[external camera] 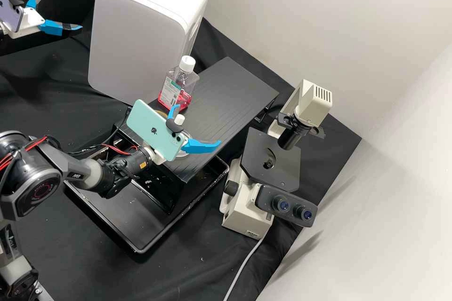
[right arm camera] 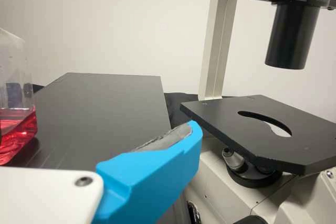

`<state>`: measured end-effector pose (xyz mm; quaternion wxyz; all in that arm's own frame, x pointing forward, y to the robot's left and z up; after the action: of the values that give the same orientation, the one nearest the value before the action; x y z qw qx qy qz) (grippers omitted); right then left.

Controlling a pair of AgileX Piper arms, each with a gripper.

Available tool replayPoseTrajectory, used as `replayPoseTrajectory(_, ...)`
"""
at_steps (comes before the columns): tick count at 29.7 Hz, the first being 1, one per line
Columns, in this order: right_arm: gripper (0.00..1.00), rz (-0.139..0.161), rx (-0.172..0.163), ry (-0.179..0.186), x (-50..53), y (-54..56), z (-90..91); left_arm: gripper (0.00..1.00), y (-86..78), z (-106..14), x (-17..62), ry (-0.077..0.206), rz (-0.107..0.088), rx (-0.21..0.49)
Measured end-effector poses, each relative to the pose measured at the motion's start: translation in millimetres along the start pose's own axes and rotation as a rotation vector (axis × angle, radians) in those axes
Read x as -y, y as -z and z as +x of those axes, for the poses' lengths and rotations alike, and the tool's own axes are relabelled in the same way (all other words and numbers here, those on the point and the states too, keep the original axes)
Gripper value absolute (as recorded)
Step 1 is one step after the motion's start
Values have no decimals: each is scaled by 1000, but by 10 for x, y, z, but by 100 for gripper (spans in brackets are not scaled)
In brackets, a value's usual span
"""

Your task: Place the lid on the petri dish

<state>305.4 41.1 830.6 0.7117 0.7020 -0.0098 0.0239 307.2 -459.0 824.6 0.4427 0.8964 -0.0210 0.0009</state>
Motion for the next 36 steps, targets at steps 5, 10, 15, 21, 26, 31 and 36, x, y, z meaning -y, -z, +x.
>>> replayPoseTrajectory(5,100,0,0,0,0,0,0,100,-11,0,1,0,0,4)
replayPoseTrajectory(10,100,0,0,0,0,0,0,100,-95,-1,13,4,-1,31)
replayPoseTrajectory(15,100,0,0,0,0,0,0,100,-255,-10,33,12,0,88)
replayPoseTrajectory(21,100,0,0,0,0,0,0,100,-445,-63,6,5,0,158)
replayPoseTrajectory(26,100,0,0,0,0,0,0,100,-509,-160,87,29,4,211)
replayPoseTrajectory(31,100,0,0,0,0,0,0,100,-586,-299,183,39,5,284)
replayPoseTrajectory(36,100,0,0,0,0,0,0,100,-708,-475,263,21,15,431)
